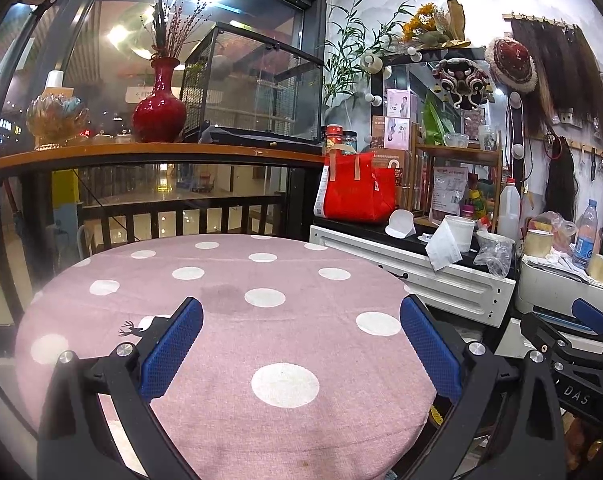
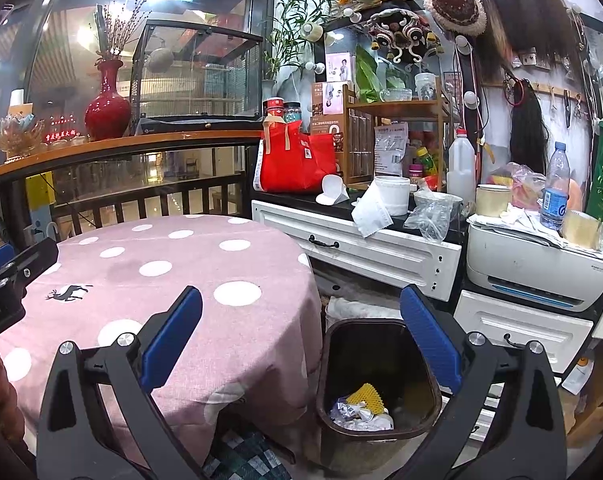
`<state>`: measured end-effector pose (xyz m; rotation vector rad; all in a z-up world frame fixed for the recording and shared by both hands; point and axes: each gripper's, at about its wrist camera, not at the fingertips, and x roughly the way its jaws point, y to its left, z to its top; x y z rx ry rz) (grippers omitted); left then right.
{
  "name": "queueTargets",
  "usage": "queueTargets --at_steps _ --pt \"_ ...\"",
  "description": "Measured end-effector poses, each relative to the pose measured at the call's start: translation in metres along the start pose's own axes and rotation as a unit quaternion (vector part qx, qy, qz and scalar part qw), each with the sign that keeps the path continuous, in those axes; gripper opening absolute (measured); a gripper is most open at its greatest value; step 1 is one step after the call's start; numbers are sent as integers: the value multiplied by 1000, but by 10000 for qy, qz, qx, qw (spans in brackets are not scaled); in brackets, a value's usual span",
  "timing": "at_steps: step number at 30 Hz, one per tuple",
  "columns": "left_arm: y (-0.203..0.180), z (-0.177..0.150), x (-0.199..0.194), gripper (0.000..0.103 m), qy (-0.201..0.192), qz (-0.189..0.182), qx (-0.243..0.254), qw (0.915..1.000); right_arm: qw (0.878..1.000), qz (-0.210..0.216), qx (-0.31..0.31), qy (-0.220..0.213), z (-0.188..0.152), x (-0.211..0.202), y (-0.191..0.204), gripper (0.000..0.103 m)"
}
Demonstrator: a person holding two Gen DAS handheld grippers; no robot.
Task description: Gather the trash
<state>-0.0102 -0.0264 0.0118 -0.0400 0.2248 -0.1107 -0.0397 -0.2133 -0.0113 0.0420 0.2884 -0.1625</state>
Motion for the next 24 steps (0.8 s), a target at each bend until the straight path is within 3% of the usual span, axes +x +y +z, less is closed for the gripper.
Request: queueTargets --at_steps 24 --pt "1 1 0 97 26 1 1 10000 10000 12 -1 18 -1 1 1 98"
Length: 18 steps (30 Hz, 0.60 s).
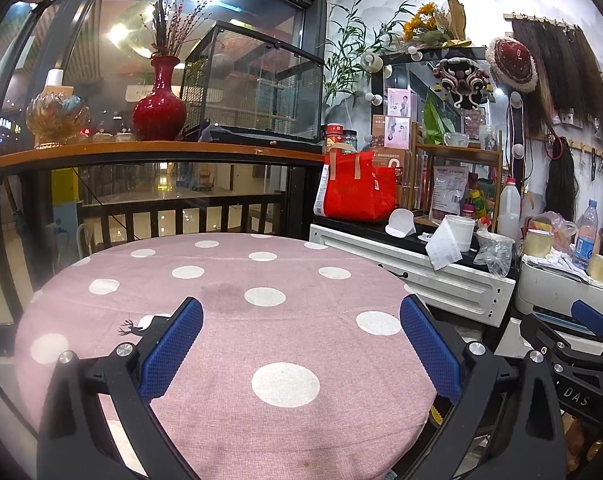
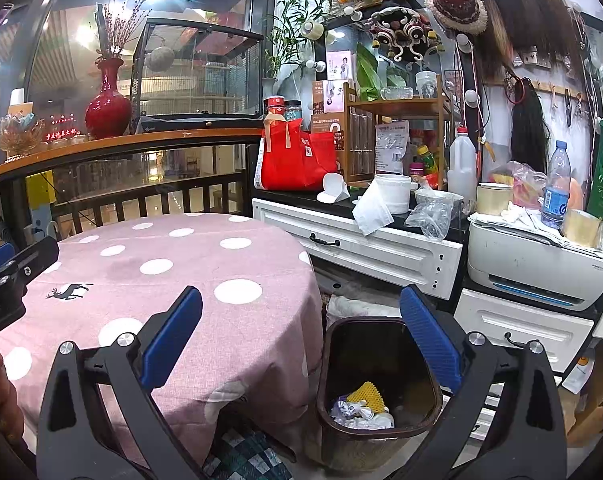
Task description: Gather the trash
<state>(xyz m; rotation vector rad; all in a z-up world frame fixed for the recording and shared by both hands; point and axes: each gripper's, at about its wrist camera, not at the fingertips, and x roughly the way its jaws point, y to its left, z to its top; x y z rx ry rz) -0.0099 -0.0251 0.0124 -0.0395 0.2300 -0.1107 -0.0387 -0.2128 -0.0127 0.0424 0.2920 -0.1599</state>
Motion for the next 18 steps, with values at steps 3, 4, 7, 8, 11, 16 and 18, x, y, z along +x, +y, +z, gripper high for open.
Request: queueTargets --at_steps 3,4,7,8,11,16,18 --pt "0 1 1 97 52 40 -10 10000 10000 -1 -1 1 0 0 0 98" --pt "1 1 2 97 80 60 -27 9999 10000 -2 1 1 0 0 1 97" --pt "2 1 2 97 84 83 -52 9999 10000 -5 1 -1 0 0 0 98" --pt "2 1 2 97 68 95 -53 9999 10000 -4 1 3 0 0 0 98" --pt "1 0 1 97 26 112 -38 9999 10000 -1 3 7 -2 0 1 98" --pt "-2 0 1 97 10 207 52 9998 10000 0 -1 11 -1 1 2 98" --pt "-2 0 1 97 13 206 48 9998 10000 0 2 15 -2 1 2 97"
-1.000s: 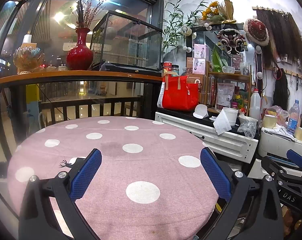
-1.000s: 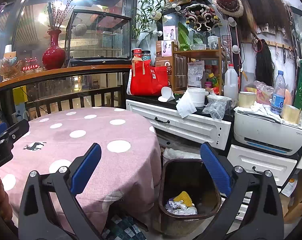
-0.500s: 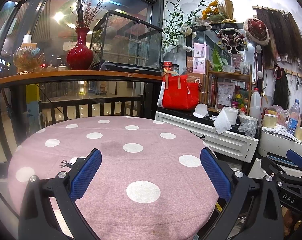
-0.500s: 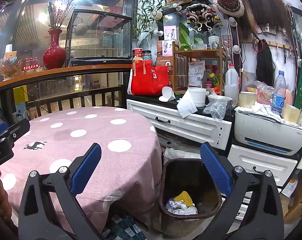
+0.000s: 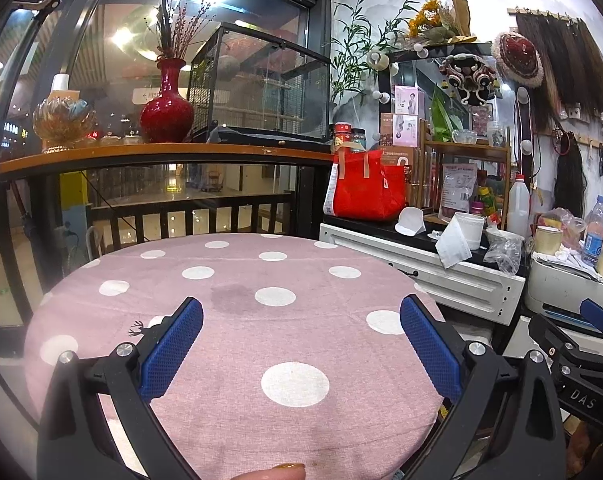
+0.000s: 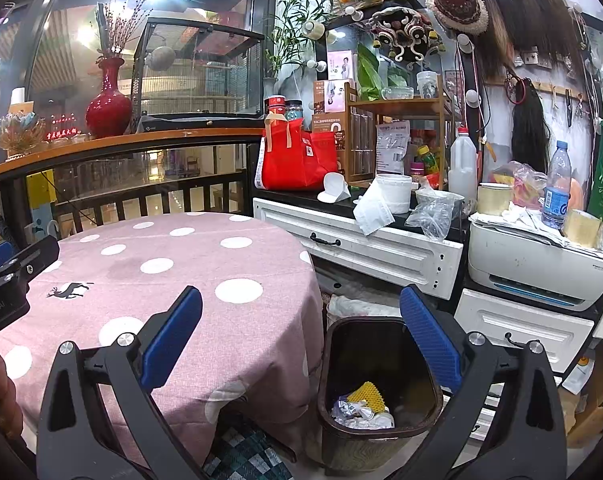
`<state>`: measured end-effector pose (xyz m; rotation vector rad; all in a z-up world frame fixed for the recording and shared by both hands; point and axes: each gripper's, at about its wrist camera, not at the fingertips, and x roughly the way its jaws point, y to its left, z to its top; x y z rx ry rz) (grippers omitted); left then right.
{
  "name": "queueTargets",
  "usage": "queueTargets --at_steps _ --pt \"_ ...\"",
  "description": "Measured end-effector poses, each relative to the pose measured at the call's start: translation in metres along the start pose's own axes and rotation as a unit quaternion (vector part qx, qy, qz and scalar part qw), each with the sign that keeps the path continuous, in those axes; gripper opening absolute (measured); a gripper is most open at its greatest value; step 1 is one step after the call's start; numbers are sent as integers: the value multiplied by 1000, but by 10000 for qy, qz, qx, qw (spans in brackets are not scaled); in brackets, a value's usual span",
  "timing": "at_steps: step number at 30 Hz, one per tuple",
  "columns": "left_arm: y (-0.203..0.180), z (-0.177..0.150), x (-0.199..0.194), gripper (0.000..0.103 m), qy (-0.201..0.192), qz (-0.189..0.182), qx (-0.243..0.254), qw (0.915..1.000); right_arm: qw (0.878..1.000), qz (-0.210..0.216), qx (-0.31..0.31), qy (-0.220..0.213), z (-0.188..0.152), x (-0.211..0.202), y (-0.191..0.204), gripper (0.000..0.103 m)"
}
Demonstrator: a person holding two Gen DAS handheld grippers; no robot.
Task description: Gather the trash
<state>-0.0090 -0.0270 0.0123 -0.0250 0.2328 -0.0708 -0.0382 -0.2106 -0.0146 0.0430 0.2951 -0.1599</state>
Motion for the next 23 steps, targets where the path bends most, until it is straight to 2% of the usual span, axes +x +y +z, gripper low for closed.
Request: queueTargets --at_steps 23 --pt "-4 -4 2 97 149 -37 -60 9999 10000 0 0 9 0 0 1 97"
